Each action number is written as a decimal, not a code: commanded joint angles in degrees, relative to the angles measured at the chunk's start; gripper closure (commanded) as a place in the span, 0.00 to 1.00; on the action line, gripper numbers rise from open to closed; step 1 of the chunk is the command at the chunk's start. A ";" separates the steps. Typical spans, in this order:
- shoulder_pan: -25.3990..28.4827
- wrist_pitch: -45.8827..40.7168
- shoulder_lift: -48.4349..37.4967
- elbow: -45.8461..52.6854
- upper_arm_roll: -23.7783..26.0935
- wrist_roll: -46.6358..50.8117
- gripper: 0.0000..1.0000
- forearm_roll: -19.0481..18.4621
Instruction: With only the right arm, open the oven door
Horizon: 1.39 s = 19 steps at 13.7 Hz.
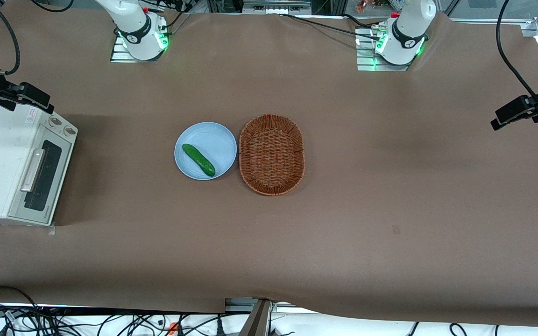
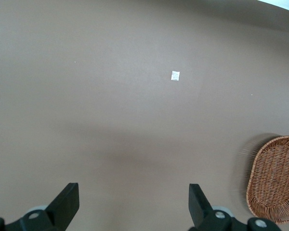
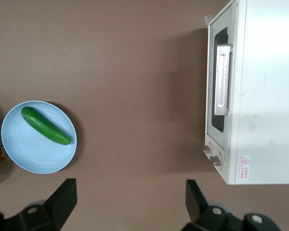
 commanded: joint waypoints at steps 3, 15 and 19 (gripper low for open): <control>-0.52 0.68 0.97 -0.08 0.01 -0.87 0.00 1.00; -0.70 -0.99 2.29 1.42 0.19 -0.87 0.00 0.91; -0.43 -0.91 2.38 1.42 0.36 -0.61 0.00 1.00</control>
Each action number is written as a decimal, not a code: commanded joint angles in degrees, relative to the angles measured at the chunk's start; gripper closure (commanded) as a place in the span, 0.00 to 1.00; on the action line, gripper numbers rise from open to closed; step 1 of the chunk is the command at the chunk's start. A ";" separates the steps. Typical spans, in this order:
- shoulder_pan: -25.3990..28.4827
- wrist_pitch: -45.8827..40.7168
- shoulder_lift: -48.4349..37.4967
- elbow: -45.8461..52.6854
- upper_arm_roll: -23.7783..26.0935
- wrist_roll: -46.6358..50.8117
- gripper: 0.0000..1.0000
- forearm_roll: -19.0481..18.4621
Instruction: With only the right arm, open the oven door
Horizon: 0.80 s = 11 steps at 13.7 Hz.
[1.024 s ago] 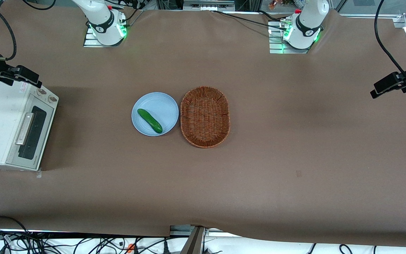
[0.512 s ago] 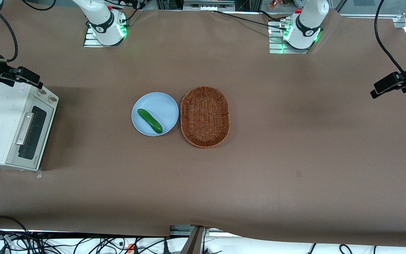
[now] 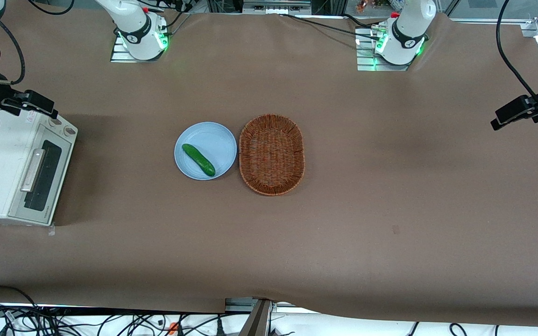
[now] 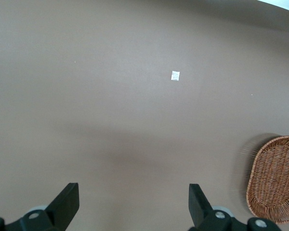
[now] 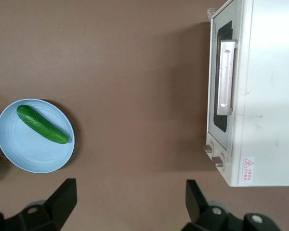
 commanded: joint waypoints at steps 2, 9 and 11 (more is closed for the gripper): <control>-0.43 -1.04 0.85 1.19 0.66 -0.48 0.00 1.05; -0.51 -1.21 5.06 1.28 0.58 -1.17 0.00 0.26; -0.52 -1.03 5.42 2.15 0.49 -1.00 0.23 0.17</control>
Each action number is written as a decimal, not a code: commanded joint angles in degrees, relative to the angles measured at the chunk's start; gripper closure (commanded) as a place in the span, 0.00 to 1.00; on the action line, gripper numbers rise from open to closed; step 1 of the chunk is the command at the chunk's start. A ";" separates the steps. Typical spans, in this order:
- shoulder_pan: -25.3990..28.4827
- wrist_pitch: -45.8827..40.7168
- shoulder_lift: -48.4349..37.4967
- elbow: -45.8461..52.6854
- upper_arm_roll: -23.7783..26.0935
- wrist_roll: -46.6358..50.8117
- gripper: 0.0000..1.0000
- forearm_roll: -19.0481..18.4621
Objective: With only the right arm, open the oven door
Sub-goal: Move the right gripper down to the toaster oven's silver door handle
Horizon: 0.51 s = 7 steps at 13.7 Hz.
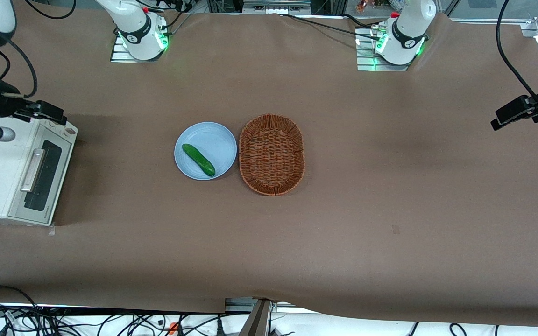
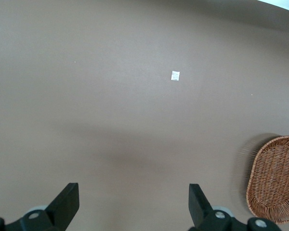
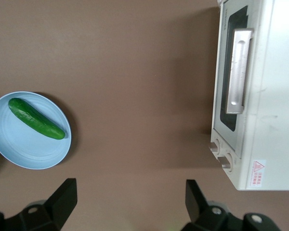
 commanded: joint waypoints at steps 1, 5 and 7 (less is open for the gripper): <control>-0.45 -1.62 1.11 2.27 0.36 -1.07 0.81 0.04; -0.45 -5.32 1.11 2.45 0.45 -0.36 1.00 -0.31; -0.28 -5.32 1.11 2.45 0.54 -0.36 1.00 -2.58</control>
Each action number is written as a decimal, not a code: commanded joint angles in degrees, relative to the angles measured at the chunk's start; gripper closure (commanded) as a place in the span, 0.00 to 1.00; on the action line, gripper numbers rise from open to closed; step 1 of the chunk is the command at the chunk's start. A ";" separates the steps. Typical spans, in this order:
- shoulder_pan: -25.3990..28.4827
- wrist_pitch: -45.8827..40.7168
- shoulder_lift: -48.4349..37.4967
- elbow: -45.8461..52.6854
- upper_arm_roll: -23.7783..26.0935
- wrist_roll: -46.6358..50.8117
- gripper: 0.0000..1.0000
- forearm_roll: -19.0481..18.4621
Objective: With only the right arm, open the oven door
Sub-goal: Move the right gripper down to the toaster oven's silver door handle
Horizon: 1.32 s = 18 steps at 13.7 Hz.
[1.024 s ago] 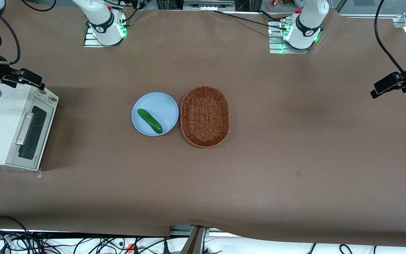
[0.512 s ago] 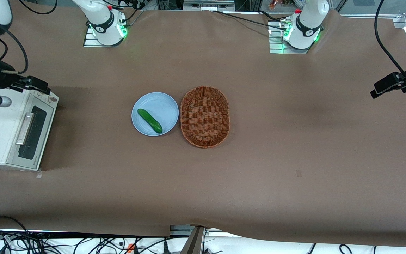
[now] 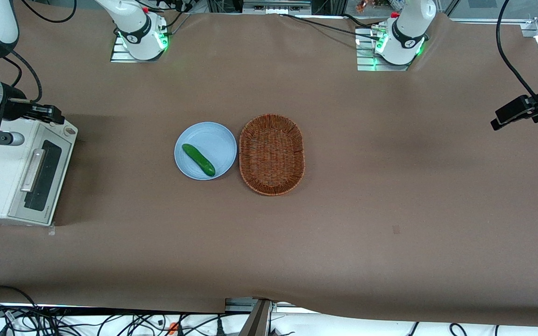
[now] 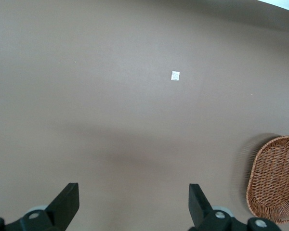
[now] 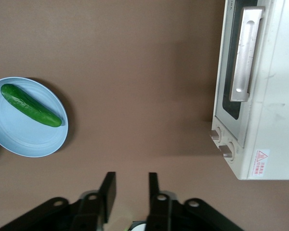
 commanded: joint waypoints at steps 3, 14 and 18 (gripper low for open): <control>2.33 -1.09 -0.03 0.81 0.57 0.37 1.00 -9.72; 7.36 13.40 18.58 0.46 -3.12 14.78 1.00 -44.01; 7.36 15.17 21.23 0.54 -3.47 17.69 1.00 -46.32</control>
